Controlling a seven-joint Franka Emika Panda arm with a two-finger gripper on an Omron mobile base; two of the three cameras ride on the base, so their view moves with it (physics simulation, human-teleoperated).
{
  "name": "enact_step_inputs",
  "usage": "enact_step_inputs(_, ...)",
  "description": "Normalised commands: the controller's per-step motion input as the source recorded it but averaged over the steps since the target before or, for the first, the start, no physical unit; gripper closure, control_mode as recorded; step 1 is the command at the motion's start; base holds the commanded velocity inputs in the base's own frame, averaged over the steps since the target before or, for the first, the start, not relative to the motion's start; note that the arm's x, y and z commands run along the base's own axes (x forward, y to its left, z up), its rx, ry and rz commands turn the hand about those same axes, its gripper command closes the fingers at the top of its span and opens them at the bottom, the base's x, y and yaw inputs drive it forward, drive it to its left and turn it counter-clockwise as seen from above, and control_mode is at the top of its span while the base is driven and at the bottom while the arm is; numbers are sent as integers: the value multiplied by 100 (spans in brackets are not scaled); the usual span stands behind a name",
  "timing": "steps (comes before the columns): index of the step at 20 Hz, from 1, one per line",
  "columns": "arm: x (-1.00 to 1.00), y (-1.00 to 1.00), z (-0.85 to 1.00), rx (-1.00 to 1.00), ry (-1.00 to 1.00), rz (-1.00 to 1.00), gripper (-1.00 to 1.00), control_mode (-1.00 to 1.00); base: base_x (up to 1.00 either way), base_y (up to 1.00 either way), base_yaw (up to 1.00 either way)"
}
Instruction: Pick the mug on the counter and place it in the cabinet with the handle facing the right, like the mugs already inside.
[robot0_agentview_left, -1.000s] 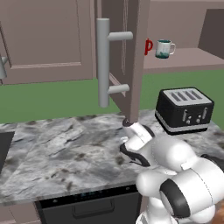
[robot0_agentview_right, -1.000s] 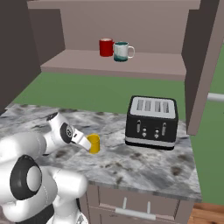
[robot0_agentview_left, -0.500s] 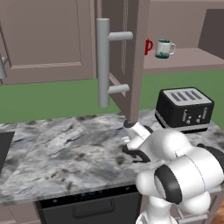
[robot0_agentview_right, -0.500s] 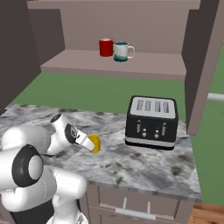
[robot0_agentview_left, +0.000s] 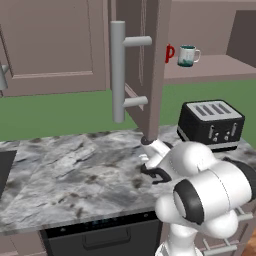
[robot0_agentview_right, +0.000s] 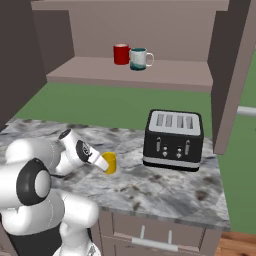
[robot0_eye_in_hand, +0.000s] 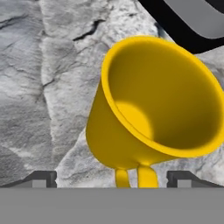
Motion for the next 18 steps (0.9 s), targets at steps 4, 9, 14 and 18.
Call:
enact_step_inputs(4, 2, 0, 0, 0, -4, -4, -100, -100, 0, 0, 0)
enact_step_inputs(9, 0, 0, 0, 0, -8, -8, 100, -100, 0, 0, 0)
enact_step_inputs(14, -1, 1, 0, 0, -10, -10, 100, -100, 0, 0, 0)
enact_step_inputs(18, 0, 0, 0, 0, -10, -11, 100, -100, 0, 0, 0)
